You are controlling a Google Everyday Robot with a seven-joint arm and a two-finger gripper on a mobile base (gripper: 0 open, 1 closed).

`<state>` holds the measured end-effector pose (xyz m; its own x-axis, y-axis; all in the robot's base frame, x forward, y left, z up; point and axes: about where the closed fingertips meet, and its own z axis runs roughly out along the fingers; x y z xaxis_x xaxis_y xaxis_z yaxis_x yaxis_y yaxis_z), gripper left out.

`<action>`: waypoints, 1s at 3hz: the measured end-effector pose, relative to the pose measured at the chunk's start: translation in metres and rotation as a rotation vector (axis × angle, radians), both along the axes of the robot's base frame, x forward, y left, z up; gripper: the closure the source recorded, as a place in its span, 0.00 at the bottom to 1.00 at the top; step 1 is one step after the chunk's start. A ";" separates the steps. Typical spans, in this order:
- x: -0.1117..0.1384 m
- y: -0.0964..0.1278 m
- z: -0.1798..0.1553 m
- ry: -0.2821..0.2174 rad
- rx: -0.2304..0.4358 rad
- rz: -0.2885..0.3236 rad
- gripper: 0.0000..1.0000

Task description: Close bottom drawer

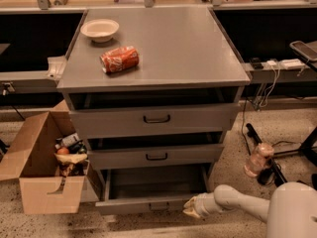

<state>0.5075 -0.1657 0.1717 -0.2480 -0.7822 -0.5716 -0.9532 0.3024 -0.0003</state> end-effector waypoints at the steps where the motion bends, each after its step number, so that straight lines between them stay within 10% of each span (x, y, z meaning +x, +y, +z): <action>1: 0.017 0.001 -0.008 -0.014 -0.022 -0.044 0.85; 3: 0.043 -0.007 -0.006 -0.075 -0.048 -0.091 1.00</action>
Offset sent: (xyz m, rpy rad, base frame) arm 0.0648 -0.0109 -0.0082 -0.0775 -0.1185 -0.1291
